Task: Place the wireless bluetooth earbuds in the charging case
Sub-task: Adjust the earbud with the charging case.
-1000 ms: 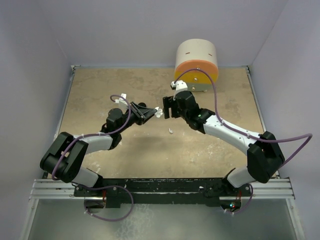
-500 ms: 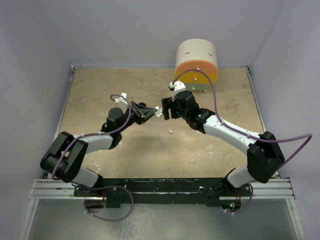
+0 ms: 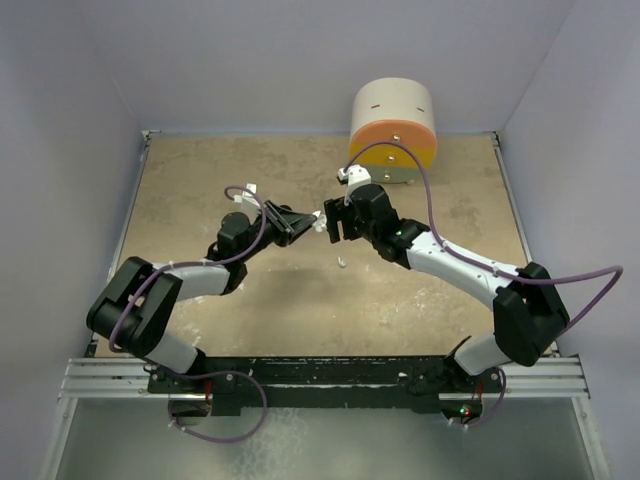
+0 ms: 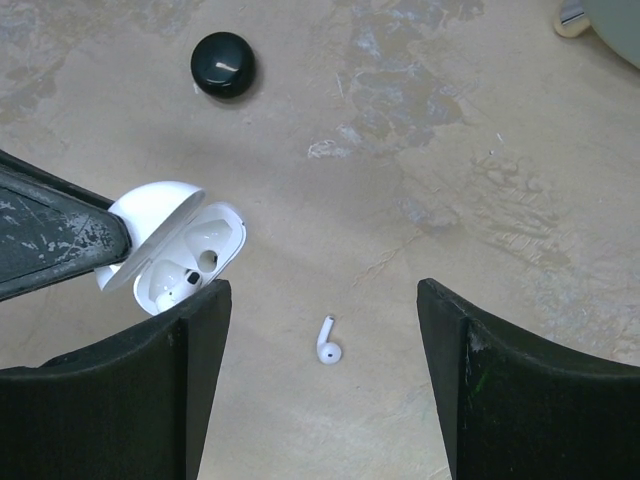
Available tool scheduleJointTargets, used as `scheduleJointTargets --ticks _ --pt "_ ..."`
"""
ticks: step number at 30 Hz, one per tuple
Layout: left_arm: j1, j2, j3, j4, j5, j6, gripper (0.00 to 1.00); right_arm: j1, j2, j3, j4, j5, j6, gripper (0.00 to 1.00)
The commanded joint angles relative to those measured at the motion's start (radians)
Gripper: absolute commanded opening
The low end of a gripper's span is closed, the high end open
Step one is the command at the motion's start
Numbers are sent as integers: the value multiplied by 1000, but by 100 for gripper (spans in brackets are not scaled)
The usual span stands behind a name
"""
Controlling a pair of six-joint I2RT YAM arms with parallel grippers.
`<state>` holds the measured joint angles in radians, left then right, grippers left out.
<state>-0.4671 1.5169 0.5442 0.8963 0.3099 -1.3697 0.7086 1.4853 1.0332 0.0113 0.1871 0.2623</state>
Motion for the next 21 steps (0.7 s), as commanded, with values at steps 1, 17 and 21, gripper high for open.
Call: scheduleJointTargets --ticks 1,17,21 --pt "-11 16 37 63 -1 2 0 6 -14 21 30 -14 -24 77" --pt "-12 34 59 81 -8 -17 0 15 -7 34 32 -29 -25 76" --pt "-13 31 52 74 -24 -20 0 15 -25 14 21 -16 9 76"
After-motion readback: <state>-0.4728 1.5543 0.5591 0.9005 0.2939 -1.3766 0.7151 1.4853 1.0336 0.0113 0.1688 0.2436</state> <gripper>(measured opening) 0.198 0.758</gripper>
